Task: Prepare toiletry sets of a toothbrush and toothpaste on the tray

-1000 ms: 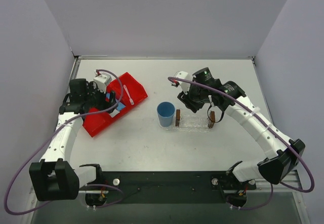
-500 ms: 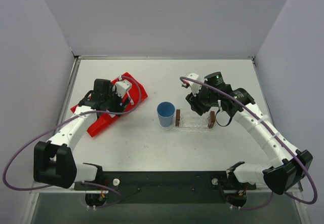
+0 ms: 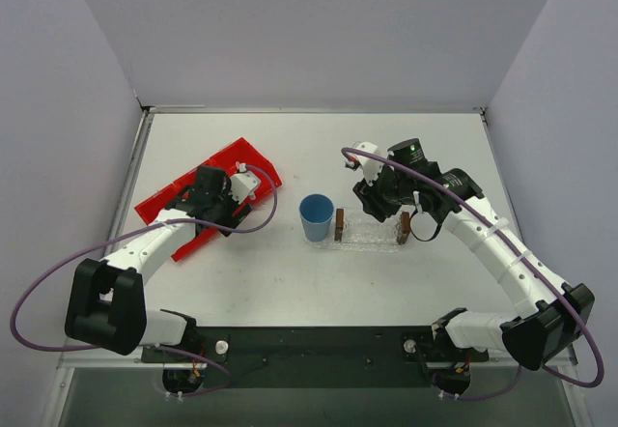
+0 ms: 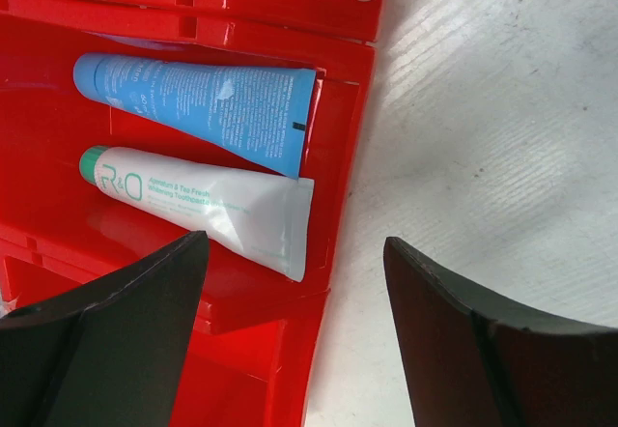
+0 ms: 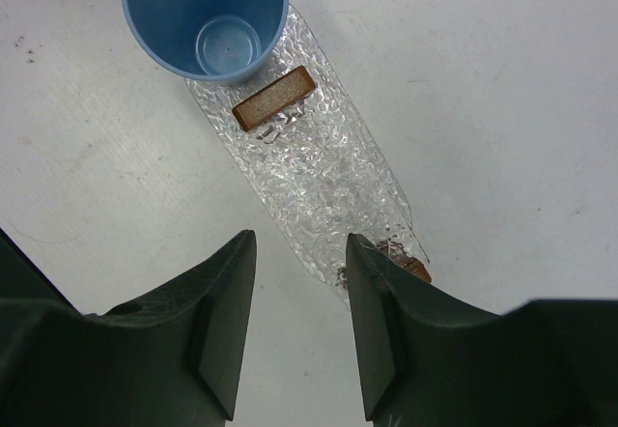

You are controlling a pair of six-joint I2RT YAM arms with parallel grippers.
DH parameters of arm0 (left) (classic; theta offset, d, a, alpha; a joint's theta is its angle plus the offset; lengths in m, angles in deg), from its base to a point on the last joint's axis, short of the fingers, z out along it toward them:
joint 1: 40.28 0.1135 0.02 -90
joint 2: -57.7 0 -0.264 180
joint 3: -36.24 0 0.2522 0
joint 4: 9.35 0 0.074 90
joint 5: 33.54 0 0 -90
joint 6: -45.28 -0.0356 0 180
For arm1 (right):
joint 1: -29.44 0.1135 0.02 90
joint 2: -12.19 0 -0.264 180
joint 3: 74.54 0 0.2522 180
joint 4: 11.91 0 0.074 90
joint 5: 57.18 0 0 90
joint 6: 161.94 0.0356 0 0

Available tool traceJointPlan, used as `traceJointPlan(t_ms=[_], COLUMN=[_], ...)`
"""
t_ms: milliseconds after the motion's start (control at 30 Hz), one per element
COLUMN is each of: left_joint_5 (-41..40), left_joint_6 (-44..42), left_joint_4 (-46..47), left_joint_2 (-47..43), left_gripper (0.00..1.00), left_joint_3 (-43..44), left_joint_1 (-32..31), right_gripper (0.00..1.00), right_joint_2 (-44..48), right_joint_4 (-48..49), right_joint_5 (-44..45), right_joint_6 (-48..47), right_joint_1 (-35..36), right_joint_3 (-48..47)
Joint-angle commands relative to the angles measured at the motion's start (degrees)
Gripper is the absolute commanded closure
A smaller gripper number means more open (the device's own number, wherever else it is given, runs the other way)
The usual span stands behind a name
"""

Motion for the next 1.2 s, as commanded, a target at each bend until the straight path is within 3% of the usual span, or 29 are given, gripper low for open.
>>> traceJointPlan(t_ms=[0,667,1167], left_joint_5=[-3.65,-10.16,-11.30], left_joint_6=[-1.72,-4.09,-4.00], left_joint_4=[5.36,11.87,13.89], left_joint_2=[0.55,4.86,4.51], left_gripper=[0.17,0.26,0.42], left_joint_3=[-0.64,-3.54,-5.12], left_joint_1=[-0.72,-1.60,-1.68], right_gripper=[0.62,0.62,0.62], right_joint_2=[-0.48,-1.09,-1.53], right_joint_4=[0.84,0.67,0.76], right_joint_5=[-1.24,-2.12,-2.65], right_joint_6=[0.20,0.20,0.37], right_joint_1=[-0.75,-1.37,-1.89], right_joint_3=[0.23,0.67,0.84])
